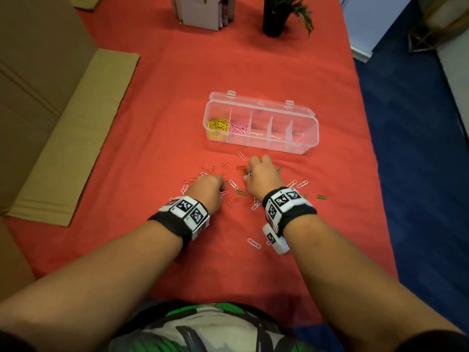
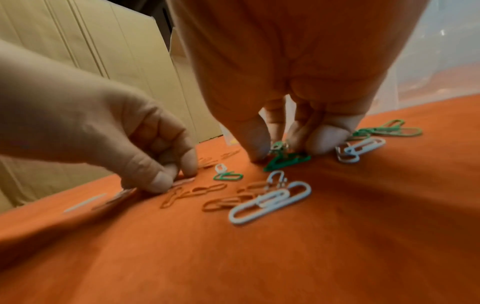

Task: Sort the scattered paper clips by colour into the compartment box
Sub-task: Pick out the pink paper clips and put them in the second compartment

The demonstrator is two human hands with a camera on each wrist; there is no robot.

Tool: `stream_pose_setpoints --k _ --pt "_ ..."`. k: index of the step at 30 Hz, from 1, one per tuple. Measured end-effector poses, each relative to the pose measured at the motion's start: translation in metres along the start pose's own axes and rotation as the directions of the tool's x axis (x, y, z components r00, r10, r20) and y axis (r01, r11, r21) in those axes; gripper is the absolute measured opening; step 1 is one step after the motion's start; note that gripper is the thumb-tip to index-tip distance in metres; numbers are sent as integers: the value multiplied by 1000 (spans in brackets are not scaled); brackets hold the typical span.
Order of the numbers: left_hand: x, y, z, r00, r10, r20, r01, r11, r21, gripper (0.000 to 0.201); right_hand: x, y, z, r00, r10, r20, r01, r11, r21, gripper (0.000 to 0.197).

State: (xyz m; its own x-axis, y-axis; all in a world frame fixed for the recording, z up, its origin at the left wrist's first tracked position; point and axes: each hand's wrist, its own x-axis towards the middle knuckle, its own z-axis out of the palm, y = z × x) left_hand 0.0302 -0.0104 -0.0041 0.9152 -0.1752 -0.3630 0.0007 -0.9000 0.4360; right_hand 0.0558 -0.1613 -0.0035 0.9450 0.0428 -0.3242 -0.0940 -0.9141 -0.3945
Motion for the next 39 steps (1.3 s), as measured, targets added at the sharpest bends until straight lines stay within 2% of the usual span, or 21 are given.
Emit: stream_pose_setpoints --k 2,7,11,14,16,19,21,22,23,24,25,26,27,29,31,33,35,37,39 --pt "1 -2 0 1000 17 8 -17 1000 25 21 0 2 -2 1000 -21 -7 21 999 27 17" --pt "1 -6 -1 997 78 -28 -74 988 134 18 -3 20 -19 998 60 -12 -59 995 85 12" --pt "2 -3 0 996 86 7 -85 972 220 21 -8 34 -28 993 107 -43 -97 976 196 30" --pt "2 -2 1 996 86 15 -87 973 213 21 -11 39 -31 988 125 -88 -91 942 324 33" --pt "2 0 -2 996 88 -4 -87 987 136 15 -10 42 -31 985 156 -75 -102 871 480 31" --pt "6 2 -8 990 25 -140 -43 991 -130 11 -13 46 -34 971 241 0 -168 676 718 28" --pt "12 7 -14 994 -22 -111 -12 955 -295 18 -17 50 -39 962 271 16 -189 626 757 31" --pt "17 10 -16 997 -55 -58 27 915 -403 17 -20 54 -41 961 278 17 -194 627 754 32" --pt "22 15 -19 994 -106 1 90 833 -547 20 -22 57 -43 958 285 19 -202 629 751 32" --pt "25 20 -21 983 -169 69 169 698 -696 26 -24 62 -45 956 294 22 -212 633 745 32" --pt "28 26 -23 966 -223 134 235 527 -817 30 -26 66 -46 953 301 27 -222 634 741 31" --pt "29 32 -26 951 -256 176 267 387 -882 31 -28 70 -47 952 305 34 -232 642 730 30" --pt "30 36 -28 941 -269 205 282 292 -914 30 -30 75 -48 951 306 45 -244 656 715 29" --pt "33 42 -30 933 -255 254 307 196 -931 28 -34 84 -48 948 313 55 -265 682 681 28" --pt "39 46 -31 927 -248 280 325 162 -932 28 -39 93 -49 939 343 24 -272 699 661 29" --pt "45 49 -29 933 -222 284 327 185 -927 28 -44 100 -49 928 372 -2 -285 714 640 31" --pt "52 50 -24 939 -194 284 329 262 -907 31 -50 107 -48 926 376 -20 -302 772 559 24" --pt "60 50 -19 948 -200 249 310 392 -866 37 -55 114 -46 926 377 -33 -339 866 368 14" --pt "64 50 -20 968 -215 131 239 622 -746 35 -59 120 -43 925 375 -51 -359 912 199 15"
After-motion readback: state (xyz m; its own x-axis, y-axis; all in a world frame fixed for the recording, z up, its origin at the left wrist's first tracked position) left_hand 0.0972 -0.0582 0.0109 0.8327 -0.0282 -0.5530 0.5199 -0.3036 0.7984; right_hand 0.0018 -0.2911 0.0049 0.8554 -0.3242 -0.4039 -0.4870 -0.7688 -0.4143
